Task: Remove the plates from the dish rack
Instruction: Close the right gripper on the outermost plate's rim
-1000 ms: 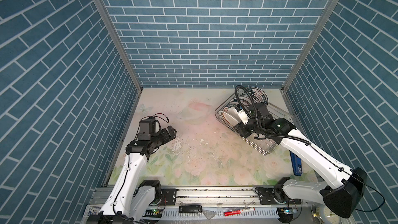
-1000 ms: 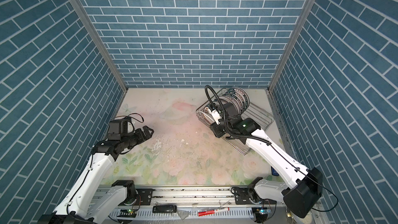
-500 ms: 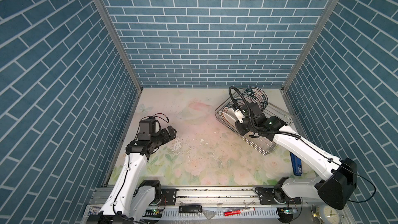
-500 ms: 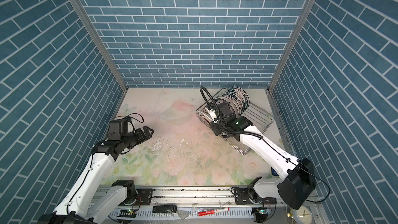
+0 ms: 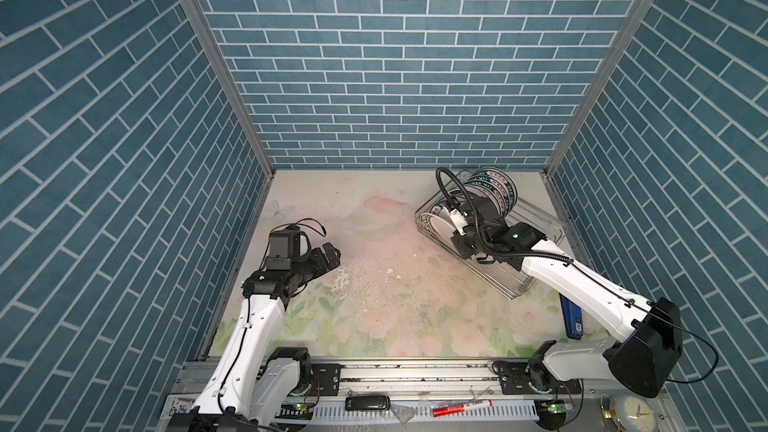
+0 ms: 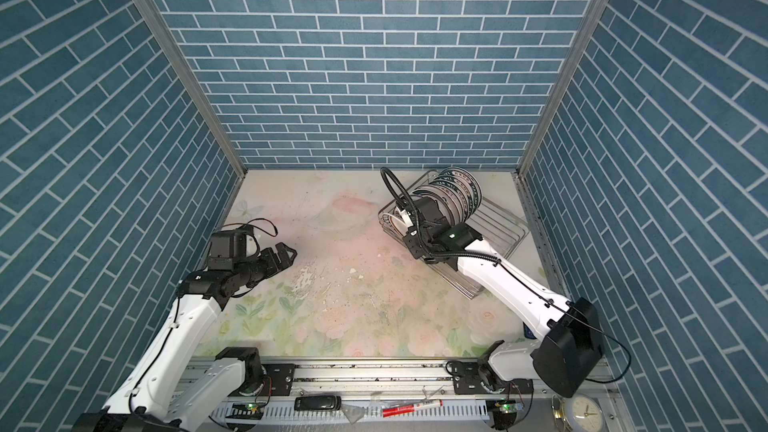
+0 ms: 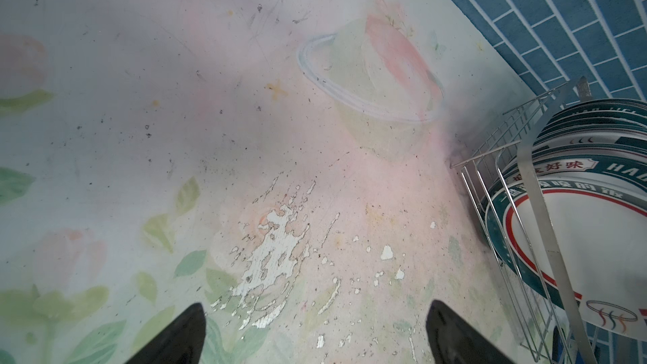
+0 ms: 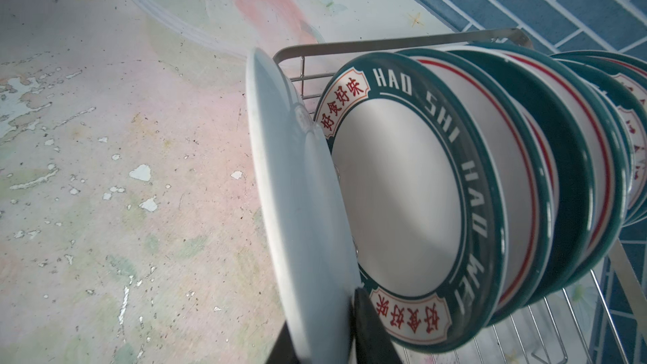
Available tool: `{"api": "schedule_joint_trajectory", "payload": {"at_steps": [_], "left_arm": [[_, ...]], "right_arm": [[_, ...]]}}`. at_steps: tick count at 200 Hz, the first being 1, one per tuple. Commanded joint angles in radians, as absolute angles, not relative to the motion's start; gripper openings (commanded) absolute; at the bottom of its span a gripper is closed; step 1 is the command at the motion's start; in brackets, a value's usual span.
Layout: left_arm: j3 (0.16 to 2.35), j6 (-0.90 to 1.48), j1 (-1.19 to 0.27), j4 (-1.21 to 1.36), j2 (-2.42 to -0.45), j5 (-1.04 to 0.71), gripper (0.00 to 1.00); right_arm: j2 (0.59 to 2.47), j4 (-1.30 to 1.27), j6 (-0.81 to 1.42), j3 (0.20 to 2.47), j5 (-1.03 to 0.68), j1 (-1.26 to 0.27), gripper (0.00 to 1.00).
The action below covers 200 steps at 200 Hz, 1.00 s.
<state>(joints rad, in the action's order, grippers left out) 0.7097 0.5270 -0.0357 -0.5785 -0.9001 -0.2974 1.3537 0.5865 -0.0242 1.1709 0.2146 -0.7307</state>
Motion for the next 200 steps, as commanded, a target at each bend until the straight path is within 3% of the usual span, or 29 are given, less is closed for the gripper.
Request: {"api": "schedule_joint_trajectory", "payload": {"at_steps": [1, 44, 200], "left_arm": [[0.71, 0.518, -0.032, -0.586, -0.904, -0.297, 0.99], [0.712, 0.521, -0.033, -0.592, -0.897, -0.29, 0.99], [0.708, 0.529, -0.032, -0.589, -0.913, -0.282, 0.99]], "right_arm": [[1.384, 0.588, -0.04, 1.2, 0.227, -0.742, 0.24], [1.416, 0.601, -0.049, 1.21, 0.261, -0.751, 0.23], [1.394, 0.503, -0.113, 1.182, 0.436, -0.825, 0.04]]}}
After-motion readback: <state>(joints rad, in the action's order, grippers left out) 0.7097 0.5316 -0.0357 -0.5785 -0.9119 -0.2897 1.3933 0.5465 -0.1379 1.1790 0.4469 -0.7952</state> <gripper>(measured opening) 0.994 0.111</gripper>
